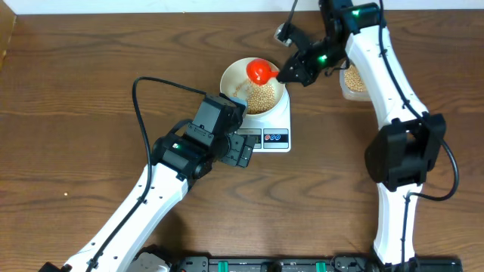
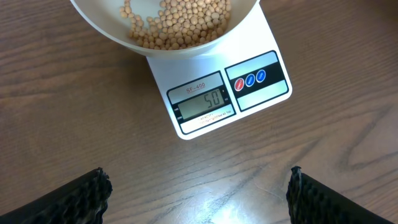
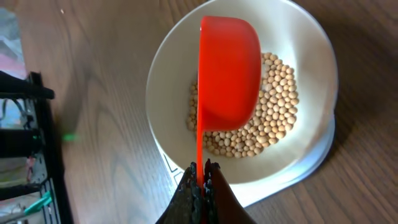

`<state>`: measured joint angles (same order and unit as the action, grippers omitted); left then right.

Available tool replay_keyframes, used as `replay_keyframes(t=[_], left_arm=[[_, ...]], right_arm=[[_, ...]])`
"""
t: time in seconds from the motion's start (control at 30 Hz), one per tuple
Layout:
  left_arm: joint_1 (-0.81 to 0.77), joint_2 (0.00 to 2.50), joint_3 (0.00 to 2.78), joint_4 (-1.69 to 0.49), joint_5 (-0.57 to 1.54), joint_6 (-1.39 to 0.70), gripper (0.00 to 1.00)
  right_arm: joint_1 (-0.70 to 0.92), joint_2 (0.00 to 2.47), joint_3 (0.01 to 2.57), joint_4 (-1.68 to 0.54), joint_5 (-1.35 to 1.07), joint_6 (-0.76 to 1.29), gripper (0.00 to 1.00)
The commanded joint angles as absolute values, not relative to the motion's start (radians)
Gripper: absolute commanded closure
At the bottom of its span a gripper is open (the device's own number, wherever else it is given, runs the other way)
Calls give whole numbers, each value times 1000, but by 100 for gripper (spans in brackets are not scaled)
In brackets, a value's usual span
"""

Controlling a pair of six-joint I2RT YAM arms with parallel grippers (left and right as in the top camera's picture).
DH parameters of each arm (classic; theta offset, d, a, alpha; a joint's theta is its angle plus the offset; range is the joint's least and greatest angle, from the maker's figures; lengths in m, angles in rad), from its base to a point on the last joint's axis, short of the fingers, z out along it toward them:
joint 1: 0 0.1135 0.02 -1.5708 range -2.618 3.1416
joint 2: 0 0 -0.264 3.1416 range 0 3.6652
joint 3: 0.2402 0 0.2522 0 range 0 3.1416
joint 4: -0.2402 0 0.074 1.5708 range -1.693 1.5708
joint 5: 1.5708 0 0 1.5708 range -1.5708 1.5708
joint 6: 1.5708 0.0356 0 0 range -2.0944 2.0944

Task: Scoop item into bowl and weigh 50g on scale
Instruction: 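Lift the scoop out of the bowl and hold it above the rim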

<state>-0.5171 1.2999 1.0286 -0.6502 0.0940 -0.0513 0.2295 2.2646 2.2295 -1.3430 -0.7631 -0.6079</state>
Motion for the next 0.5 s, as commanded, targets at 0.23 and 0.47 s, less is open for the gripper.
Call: replay_keyframes(t=[0.23, 0.47], left_arm=[[-514, 1293, 1030, -654, 78, -48, 8], [-514, 1293, 1030, -654, 78, -48, 8]], right_arm=[[212, 2209, 2225, -1359, -810, -596, 99], [217, 2210, 2217, -1393, -816, -596, 99]])
